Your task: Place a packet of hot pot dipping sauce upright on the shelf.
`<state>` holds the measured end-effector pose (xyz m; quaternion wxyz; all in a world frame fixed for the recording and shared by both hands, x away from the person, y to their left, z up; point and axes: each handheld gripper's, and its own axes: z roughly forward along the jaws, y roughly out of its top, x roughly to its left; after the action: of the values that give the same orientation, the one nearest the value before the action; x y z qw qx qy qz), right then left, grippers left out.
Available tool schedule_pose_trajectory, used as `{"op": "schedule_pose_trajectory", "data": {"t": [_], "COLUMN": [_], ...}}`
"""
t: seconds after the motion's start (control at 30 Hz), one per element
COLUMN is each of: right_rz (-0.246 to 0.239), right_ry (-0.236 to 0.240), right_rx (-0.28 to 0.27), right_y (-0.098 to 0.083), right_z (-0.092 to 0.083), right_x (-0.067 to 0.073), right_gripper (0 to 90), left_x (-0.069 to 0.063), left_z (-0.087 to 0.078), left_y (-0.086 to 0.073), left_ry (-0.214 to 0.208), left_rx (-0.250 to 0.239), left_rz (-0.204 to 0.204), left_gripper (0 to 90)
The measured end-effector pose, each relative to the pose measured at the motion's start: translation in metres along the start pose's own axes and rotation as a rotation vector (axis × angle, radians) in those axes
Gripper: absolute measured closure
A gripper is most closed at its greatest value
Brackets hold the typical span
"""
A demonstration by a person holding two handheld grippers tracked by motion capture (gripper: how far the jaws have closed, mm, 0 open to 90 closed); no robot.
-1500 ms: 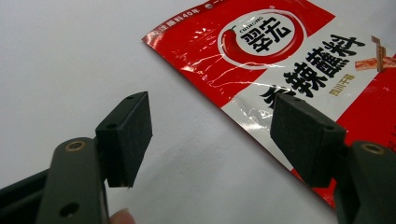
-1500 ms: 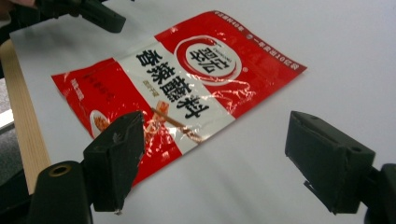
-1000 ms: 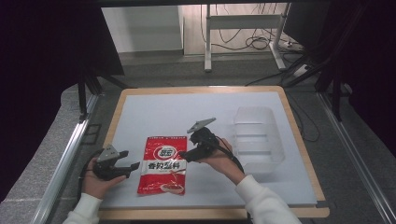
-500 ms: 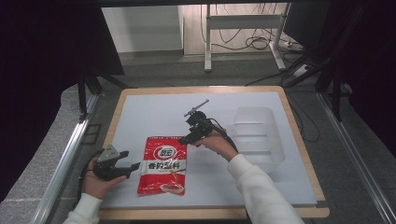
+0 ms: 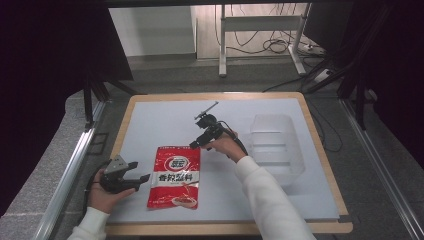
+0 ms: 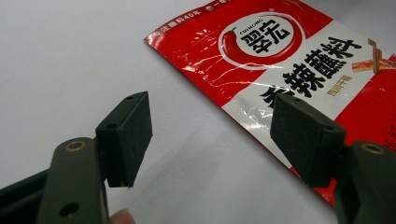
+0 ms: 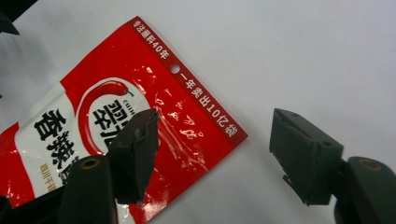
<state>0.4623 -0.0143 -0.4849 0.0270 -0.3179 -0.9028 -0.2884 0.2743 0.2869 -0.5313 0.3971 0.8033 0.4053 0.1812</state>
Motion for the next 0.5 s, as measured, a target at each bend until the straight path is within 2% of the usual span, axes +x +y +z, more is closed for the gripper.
{"op": "schedule_pose_trajectory", "data": {"t": [0.33, 0.5], "right_rz": [0.029, 0.046], "right_ry": [0.041, 0.056], "right_rx": [0.037, 0.043], "right_y": [0.0, 0.0], "right_z": [0.016, 0.021], "right_x": [-0.016, -0.019], "right_gripper": [46.5, 50.6], "left_x": [0.0, 0.0], "left_z": [0.0, 0.0], "left_y": [0.0, 0.0], "left_ry": [0.0, 0.001], "left_rx": [0.002, 0.001], "left_rz": [0.002, 0.002], "left_gripper": [29.2, 29.2]}}
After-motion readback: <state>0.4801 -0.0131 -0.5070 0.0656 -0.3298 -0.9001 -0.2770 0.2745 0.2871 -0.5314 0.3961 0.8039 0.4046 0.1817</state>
